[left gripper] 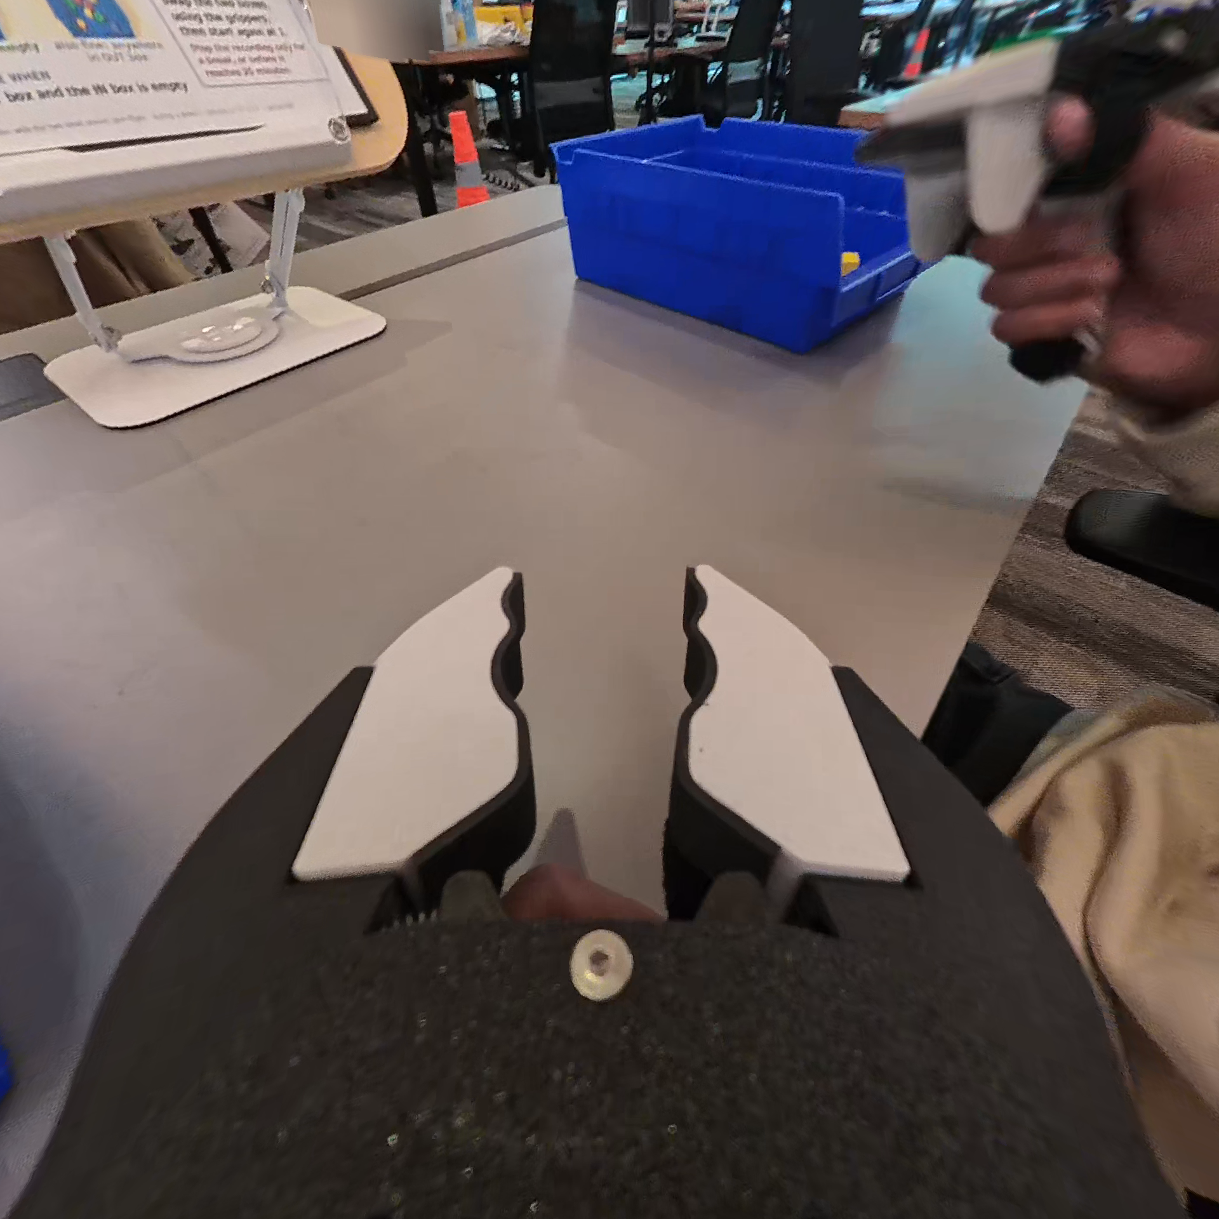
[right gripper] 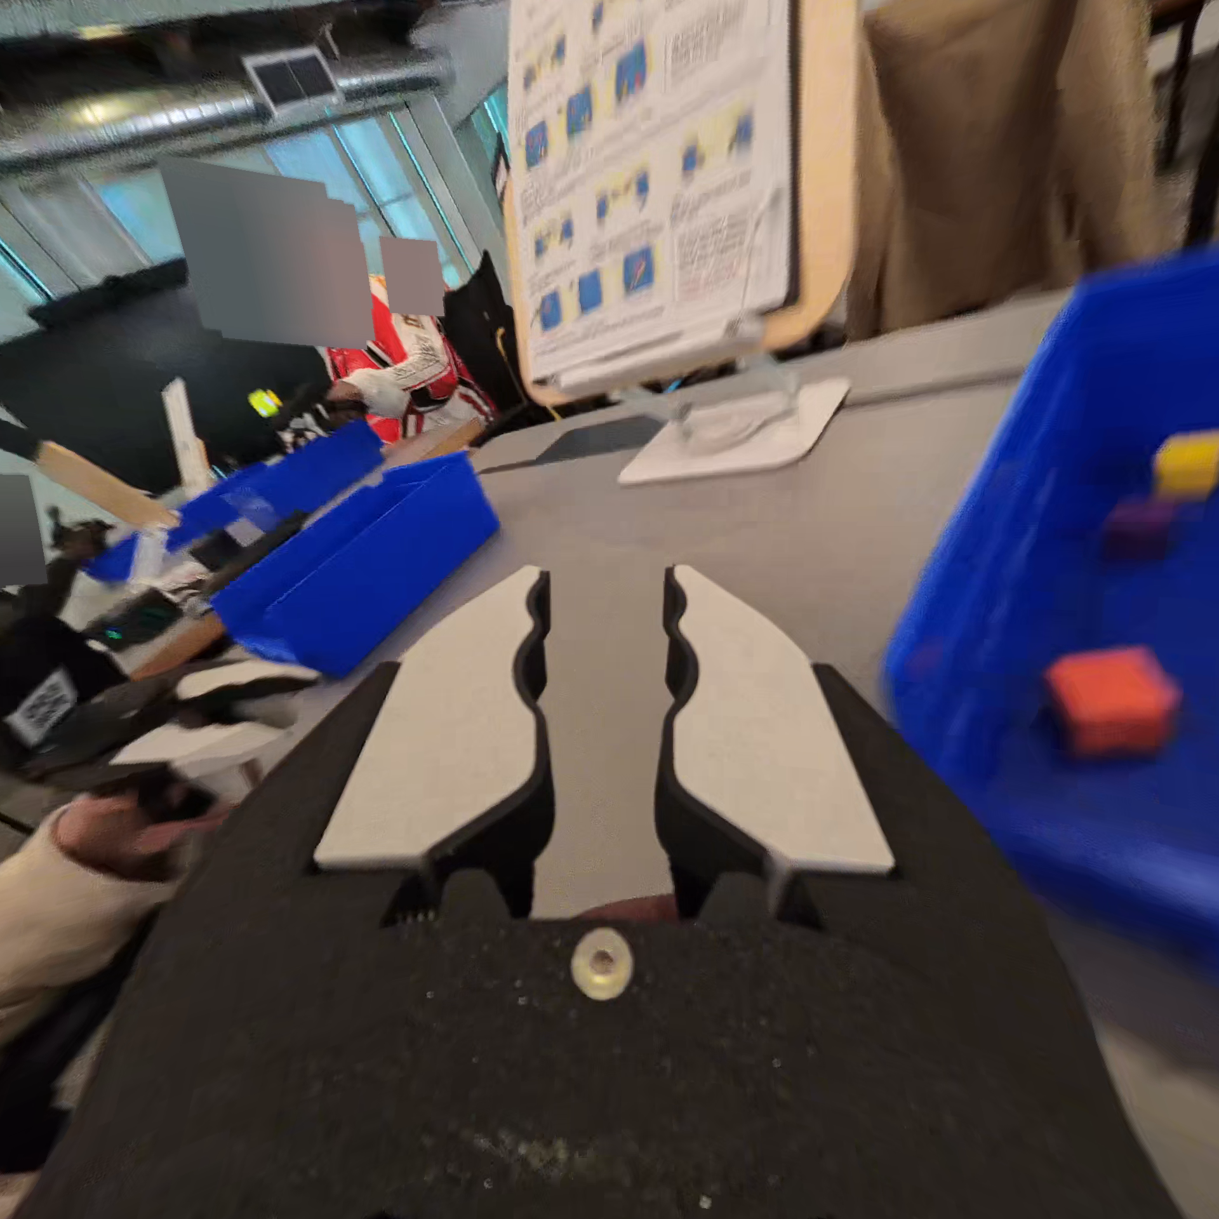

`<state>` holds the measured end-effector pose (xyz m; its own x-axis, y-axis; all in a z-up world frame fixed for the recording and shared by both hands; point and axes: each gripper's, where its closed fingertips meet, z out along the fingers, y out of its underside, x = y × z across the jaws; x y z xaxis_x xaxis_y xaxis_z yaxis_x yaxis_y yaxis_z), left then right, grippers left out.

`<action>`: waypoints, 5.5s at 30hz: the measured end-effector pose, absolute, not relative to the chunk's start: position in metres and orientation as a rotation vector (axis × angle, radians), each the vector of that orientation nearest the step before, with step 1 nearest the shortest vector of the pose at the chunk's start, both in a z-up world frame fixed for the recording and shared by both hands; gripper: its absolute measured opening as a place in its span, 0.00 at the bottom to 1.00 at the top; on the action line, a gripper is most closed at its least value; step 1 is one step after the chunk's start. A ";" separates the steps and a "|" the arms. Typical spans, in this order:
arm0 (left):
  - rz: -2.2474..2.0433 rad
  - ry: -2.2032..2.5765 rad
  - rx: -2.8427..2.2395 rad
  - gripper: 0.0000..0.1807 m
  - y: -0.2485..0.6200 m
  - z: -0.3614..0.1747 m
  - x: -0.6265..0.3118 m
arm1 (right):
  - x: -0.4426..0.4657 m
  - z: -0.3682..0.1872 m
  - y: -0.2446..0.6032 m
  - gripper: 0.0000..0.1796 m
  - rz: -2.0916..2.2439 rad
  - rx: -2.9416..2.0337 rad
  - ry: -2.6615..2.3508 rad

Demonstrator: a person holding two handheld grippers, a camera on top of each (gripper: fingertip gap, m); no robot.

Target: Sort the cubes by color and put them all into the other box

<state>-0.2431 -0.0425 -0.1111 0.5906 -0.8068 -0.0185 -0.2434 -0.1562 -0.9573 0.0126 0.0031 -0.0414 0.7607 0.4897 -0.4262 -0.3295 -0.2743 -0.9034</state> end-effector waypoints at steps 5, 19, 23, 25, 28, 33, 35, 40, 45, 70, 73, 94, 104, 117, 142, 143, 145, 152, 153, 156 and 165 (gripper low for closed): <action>-0.573 0.851 -1.719 0.26 -0.029 -0.113 -0.242 | -0.036 -0.080 -0.033 0.20 0.803 -1.702 -0.236; -0.480 0.868 -1.974 0.27 -0.029 -0.108 -0.289 | -0.032 -0.088 -0.045 0.19 0.722 -1.682 -0.384; 0.047 1.022 -2.138 0.26 0.008 -0.077 -0.393 | -0.042 -0.095 -0.045 0.19 0.754 -1.706 -0.430; 0.352 1.108 -2.244 0.26 0.038 -0.073 -0.452 | -0.047 -0.098 -0.044 0.19 0.781 -1.714 -0.447; 0.631 1.350 -2.445 0.26 0.065 -0.091 -0.516 | -0.057 -0.104 -0.043 0.19 0.823 -1.740 -0.475; 0.915 1.778 -2.653 0.28 0.084 -0.132 -0.572 | -0.064 -0.106 -0.045 0.19 0.818 -1.746 -0.516; 0.907 1.859 -2.776 0.28 0.078 -0.148 -0.581 | -0.063 -0.106 -0.045 0.19 0.823 -1.749 -0.512; 0.920 1.910 -2.905 0.30 0.070 -0.164 -0.597 | -0.057 -0.106 -0.048 0.19 0.831 -1.756 -0.491; 0.970 1.950 -2.872 0.30 0.067 -0.171 -0.608 | -0.057 -0.108 -0.051 0.19 0.827 -1.766 -0.495; -0.265 0.824 -1.982 0.20 0.081 -0.057 -0.483 | -0.069 -0.100 -0.057 0.18 1.101 -1.775 -0.452; -0.438 0.776 -1.837 0.20 0.068 -0.053 -0.451 | -0.085 -0.097 -0.059 0.19 1.353 -1.783 -0.405; -0.583 1.402 -1.493 0.17 -0.037 -0.085 -0.178 | -0.190 -0.085 -0.032 0.16 1.492 -1.808 -0.639; -0.526 1.042 -1.554 0.24 -0.077 -0.091 -0.201 | -0.105 -0.056 -0.044 0.16 1.097 -1.720 -0.581; -0.619 1.020 -1.656 0.22 -0.080 -0.109 -0.204 | 0.206 -0.074 0.108 0.16 -0.059 -2.402 -0.285; -0.563 1.002 -1.760 0.27 -0.059 -0.132 -0.225 | -0.103 -0.090 -0.072 0.23 1.123 -1.769 -0.497; -0.551 1.000 -1.750 0.28 -0.057 -0.131 -0.224 | -0.110 -0.090 -0.078 0.23 1.115 -1.748 -0.523; -0.542 0.999 -1.744 0.28 -0.056 -0.131 -0.223 | -0.112 -0.097 -0.077 0.23 0.944 -1.744 -0.600; -0.553 0.976 -1.818 0.29 -0.051 -0.132 -0.232 | -0.107 -0.108 -0.073 0.20 0.698 -1.737 -0.718; -0.532 0.972 -1.823 0.29 -0.050 -0.124 -0.242 | -0.107 -0.107 -0.073 0.20 0.717 -1.738 -0.711; -0.307 1.019 -1.796 0.24 -0.037 -0.087 -0.304 | -0.108 -0.105 -0.075 0.20 0.784 -1.748 -0.692; 0.821 1.596 -2.388 0.27 0.071 -0.100 -0.549 | -0.115 -0.118 -0.075 0.19 0.843 -1.804 -0.735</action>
<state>-0.5492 0.0705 -0.1002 0.2822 -0.8070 -0.5188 -0.8915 -0.4204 0.1690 -0.1146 -0.0752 -0.1178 0.5768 0.7868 -0.2195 0.1101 -0.3411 -0.9335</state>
